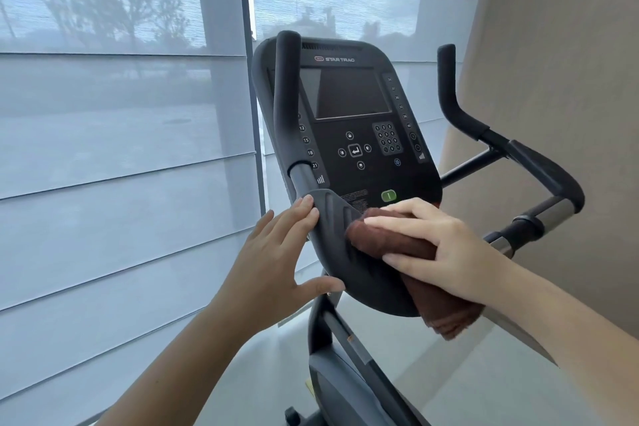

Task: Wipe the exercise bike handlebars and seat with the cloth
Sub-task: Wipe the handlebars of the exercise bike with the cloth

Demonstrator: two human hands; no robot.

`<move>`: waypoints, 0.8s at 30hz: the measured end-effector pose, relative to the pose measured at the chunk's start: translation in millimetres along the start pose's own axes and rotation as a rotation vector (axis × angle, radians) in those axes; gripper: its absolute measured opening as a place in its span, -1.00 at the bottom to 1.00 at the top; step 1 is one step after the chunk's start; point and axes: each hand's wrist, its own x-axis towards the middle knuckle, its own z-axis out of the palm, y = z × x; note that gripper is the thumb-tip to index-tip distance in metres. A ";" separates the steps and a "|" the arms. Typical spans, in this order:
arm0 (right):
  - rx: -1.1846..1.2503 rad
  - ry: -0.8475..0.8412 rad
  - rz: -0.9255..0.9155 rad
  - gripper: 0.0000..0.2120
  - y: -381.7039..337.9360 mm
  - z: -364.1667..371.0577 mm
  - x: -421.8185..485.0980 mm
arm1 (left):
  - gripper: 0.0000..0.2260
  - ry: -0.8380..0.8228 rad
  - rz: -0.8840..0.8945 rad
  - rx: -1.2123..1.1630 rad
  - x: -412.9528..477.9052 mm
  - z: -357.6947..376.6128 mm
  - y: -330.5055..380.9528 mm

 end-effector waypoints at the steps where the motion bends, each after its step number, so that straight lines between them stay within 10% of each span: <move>1: 0.000 0.016 -0.003 -0.58 0.8 -0.2 -1.5 | -0.25 0.008 -0.003 -0.002 0.3 1.0 0.1; 24: -0.154 -0.113 -0.044 -0.50 -11.1 8.5 21.1 | -0.26 -0.049 -0.073 0.018 3.3 -3.6 6.7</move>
